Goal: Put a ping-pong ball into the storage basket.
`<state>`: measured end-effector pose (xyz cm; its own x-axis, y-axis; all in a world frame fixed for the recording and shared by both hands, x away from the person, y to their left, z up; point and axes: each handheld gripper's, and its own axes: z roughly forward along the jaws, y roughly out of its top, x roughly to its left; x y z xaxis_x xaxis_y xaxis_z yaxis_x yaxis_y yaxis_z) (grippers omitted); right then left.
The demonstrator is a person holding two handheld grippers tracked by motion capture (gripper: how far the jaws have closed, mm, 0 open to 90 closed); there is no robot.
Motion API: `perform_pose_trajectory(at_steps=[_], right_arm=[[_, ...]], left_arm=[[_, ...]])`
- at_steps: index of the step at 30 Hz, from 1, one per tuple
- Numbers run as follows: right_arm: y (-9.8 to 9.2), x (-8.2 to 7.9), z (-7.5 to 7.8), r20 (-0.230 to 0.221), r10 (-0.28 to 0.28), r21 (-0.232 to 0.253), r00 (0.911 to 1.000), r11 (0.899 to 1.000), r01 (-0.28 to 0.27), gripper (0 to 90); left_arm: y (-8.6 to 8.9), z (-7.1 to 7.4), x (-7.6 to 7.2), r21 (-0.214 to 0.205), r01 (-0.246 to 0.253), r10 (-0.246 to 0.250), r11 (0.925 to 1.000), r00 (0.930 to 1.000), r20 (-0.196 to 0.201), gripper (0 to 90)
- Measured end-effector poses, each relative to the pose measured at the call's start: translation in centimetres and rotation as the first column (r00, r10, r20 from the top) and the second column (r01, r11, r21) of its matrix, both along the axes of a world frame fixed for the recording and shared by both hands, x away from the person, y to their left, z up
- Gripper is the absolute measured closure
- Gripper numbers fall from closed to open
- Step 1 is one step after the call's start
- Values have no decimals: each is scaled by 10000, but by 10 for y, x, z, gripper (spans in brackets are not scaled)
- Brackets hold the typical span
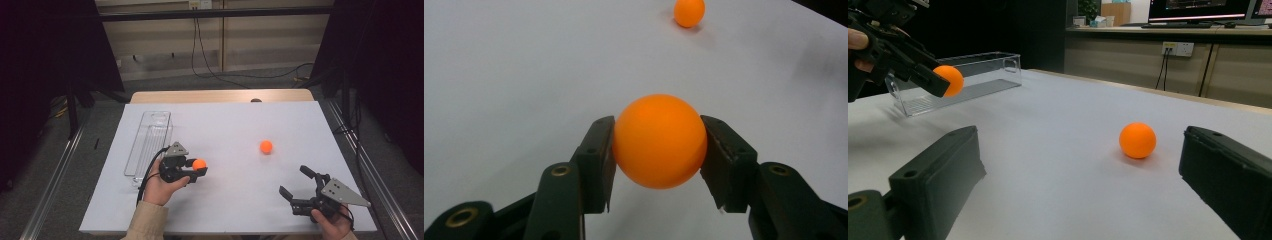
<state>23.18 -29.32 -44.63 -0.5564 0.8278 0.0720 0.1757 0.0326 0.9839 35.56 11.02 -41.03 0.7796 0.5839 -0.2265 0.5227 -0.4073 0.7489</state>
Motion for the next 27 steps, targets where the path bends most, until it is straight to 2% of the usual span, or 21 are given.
perform_pose_trajectory(at_steps=[19, 27], right_arm=[[-1, 1, -1, -89, -70, -16, 9999, 10000, 70, 23], [-1, 1, -1, -111, -59, 41, 9999, 10000, 60, 22]], left_arm=[[11, 9, 3, -129, -321, 323, 9994, 9993, 180, 508], [15, 10, 5, -148, -446, 448, 9989, 9989, 124, 508]])
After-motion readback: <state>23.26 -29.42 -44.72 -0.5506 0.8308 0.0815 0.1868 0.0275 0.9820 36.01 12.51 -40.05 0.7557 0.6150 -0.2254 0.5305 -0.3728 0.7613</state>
